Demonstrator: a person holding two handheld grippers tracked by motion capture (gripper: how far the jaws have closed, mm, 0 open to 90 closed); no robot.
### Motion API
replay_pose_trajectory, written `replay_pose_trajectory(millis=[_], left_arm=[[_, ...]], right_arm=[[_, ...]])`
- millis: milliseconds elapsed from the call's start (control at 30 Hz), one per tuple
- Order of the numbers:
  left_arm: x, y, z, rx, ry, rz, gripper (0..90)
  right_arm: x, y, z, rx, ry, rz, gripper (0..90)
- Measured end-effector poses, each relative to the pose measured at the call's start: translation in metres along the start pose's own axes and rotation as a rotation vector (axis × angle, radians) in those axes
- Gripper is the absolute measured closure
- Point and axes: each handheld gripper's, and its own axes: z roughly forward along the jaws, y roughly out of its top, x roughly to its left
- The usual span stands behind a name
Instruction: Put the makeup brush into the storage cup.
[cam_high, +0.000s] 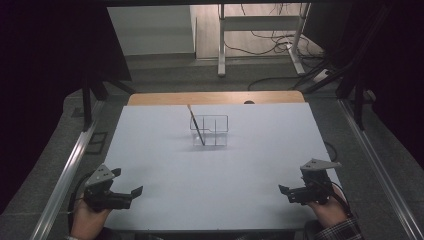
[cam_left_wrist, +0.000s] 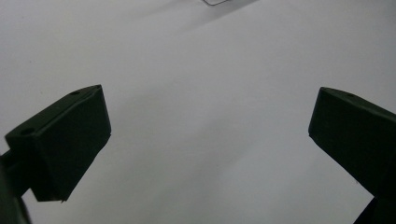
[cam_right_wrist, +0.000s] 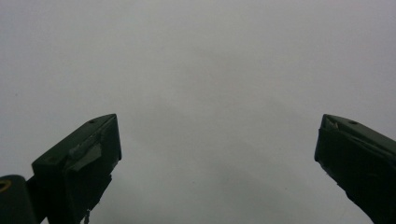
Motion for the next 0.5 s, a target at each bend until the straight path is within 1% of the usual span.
replay_pose_trajectory(millis=[100,167,300,500], left_arm=[[-0.0007,-0.0022,-0.0013,0.004,0.007,-0.005,0.0],[-0.0009,-0.003,-0.0034,-0.004,0.01,-0.008,0.0],[-0.0007,-0.0035,-0.0038,-0.003,0.012,-0.014,0.0],[-0.0022,-0.0031,-0.0023,0.011,0.024,-0.001,0.0]], right_arm=[[0.0001,0.0,0.0,0.001,0.0,-0.001,0.3],[0.0,0.0,0.0002,-0.001,0.001,0.001,0.3],[0.0003,0.0002,0.0002,0.002,0.0,-0.001,0.3],[0.0006,0.0002,0.0002,0.003,0.001,-0.002,0.3]])
